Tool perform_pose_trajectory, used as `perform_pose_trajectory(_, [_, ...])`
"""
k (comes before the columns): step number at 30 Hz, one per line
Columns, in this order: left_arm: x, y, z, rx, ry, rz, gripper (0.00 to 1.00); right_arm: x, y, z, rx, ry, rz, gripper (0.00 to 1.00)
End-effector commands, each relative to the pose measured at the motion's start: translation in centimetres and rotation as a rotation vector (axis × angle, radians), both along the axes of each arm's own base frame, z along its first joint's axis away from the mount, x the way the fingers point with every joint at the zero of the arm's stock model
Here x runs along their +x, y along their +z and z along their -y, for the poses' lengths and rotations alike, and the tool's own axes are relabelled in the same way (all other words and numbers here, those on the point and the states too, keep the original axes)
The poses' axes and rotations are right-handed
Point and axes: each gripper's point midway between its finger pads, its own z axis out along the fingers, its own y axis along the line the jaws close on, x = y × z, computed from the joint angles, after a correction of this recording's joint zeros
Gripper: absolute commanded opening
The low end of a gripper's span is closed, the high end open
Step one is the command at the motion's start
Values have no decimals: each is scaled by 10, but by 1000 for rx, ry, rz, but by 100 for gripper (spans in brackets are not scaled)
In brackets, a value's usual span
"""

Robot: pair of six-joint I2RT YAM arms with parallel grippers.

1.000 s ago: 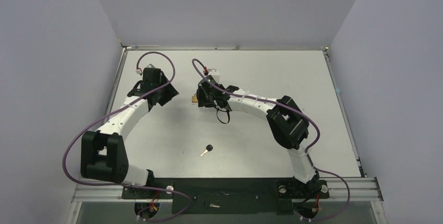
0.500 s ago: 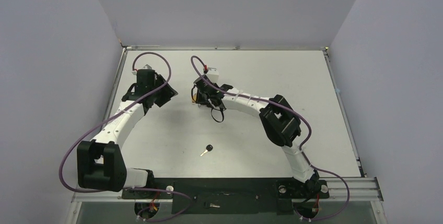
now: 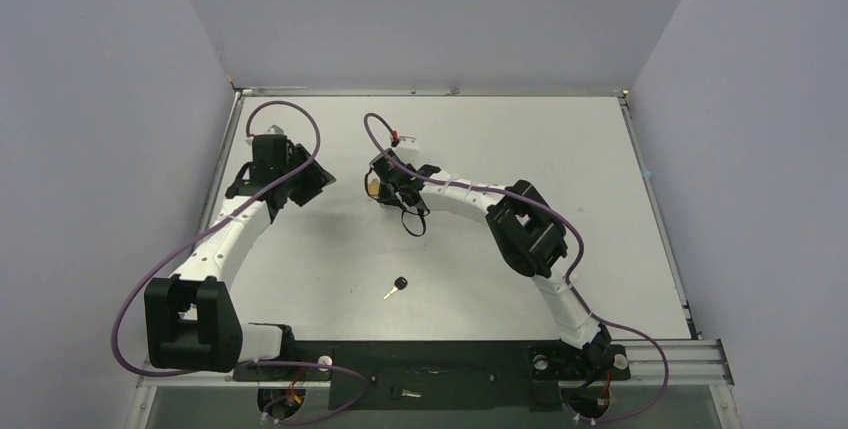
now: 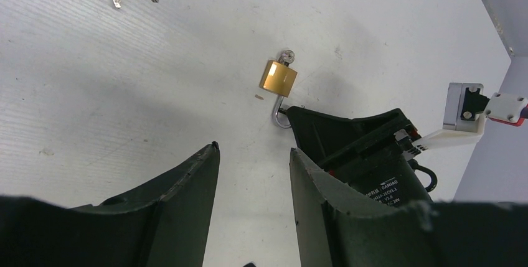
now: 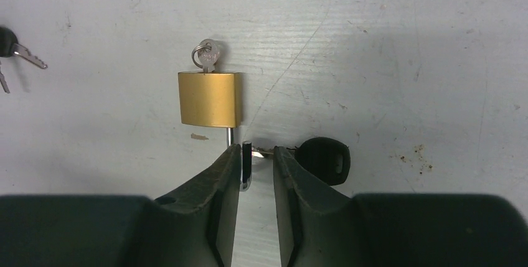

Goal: Lock with the key
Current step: Pick up the lock from the center of the board.

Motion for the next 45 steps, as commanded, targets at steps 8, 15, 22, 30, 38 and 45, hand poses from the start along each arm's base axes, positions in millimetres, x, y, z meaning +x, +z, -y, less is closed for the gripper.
perform_pose_trajectory(8, [7,18,1,-39,-30,91,44,14,25,-16,65,19,50,0])
perform_pose_trajectory(15, [9,35,24,-107,-155,197,43,1,109,8,-21,183,184,0])
perform_pose_trajectory(22, [-7,103,86,-210,-535,479,43,-65,182,79,-143,382,246,0])
perform_pose_trajectory(30, [-89,211,152,-318,-1023,867,43,-174,255,133,-54,642,318,0])
perform_pose_trajectory(38, [-188,264,176,-365,-1398,1023,43,-272,294,132,112,894,331,0])
perform_pose_trajectory(45, [-252,263,197,-475,-1633,982,46,-318,327,124,246,1043,330,0])
